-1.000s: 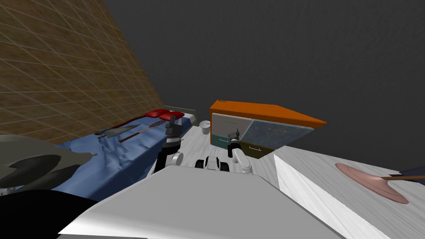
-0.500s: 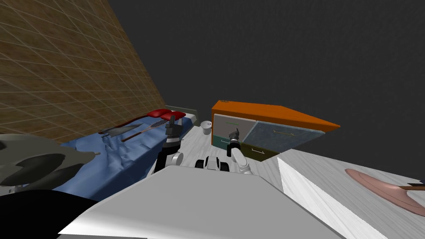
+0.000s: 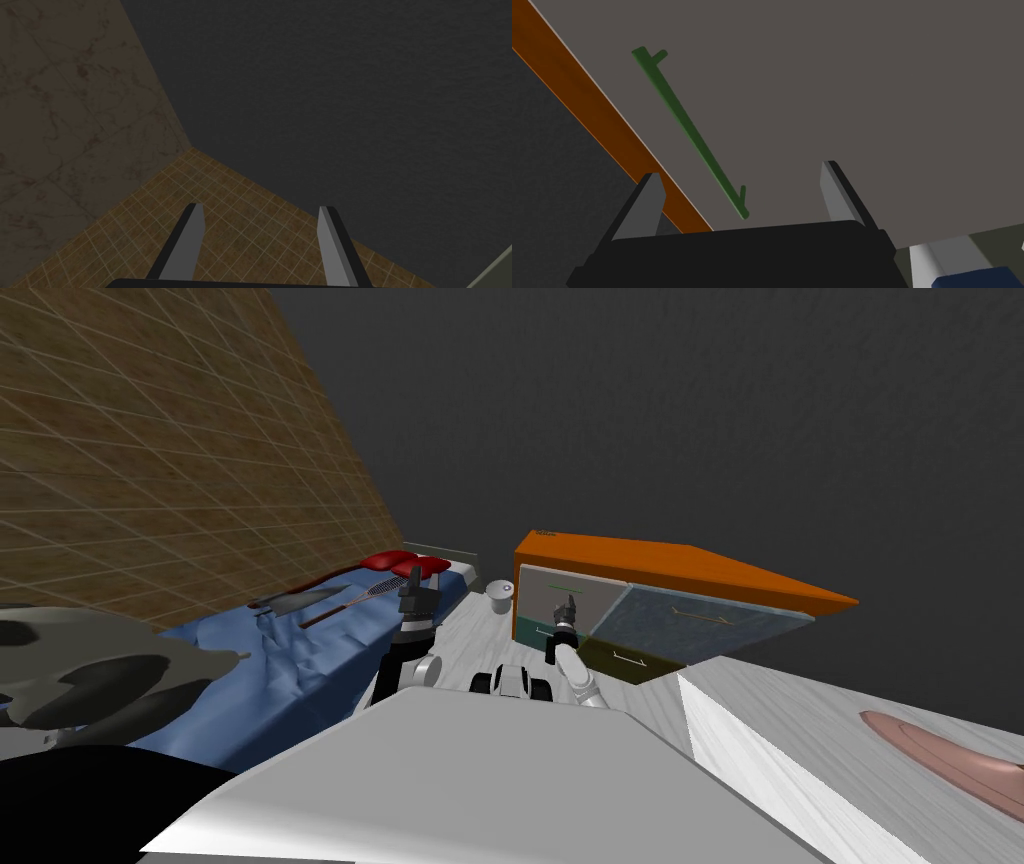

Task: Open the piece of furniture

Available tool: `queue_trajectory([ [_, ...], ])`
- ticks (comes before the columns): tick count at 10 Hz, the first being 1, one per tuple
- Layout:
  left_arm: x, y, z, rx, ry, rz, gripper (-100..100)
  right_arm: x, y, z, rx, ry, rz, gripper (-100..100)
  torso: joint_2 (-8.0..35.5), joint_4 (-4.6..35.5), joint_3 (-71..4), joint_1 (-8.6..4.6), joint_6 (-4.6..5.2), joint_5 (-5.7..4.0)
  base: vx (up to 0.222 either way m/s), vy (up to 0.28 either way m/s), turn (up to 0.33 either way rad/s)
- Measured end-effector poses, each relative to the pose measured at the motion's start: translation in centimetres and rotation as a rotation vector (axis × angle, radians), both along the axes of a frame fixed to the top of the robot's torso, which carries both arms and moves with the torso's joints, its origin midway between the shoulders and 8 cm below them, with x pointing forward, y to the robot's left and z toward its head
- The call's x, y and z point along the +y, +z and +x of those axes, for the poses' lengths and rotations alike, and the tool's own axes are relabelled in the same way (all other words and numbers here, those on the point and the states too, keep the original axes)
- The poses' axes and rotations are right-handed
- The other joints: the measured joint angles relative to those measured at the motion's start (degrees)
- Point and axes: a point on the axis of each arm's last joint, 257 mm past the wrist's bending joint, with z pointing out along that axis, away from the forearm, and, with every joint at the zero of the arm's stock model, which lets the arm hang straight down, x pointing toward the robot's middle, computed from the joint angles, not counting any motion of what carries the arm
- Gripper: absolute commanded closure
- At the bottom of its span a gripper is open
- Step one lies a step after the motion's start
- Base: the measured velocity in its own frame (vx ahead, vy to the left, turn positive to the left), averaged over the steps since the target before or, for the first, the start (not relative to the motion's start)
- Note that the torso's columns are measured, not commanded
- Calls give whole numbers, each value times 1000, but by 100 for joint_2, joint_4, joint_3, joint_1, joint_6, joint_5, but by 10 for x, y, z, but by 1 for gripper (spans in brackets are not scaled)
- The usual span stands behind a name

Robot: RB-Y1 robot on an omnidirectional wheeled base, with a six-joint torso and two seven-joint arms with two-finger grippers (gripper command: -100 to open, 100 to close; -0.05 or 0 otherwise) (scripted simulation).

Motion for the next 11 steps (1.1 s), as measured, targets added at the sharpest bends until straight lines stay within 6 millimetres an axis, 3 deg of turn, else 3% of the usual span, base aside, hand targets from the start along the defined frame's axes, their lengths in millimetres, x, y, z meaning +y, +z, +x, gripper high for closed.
queue_trajectory([
  [6, 0, 0, 0, 0, 0, 0, 0, -6, 14, 3, -33, -51, -278, -100, 5, 1, 3, -3, 1, -1, 42, 26, 43],
  [10, 0, 0, 0, 0, 0, 0, 0, -8, 24, 8, -47, -62, -341, -100, -6, -1, -3, -8, 2, -2, 31, 3, -15],
  [11, 0, 0, 0, 0, 0, 0, 0, -8, 24, 9, -46, -60, -343, 100, 0, -1, -1, -5, 0, -2, 0, 0, 0],
])
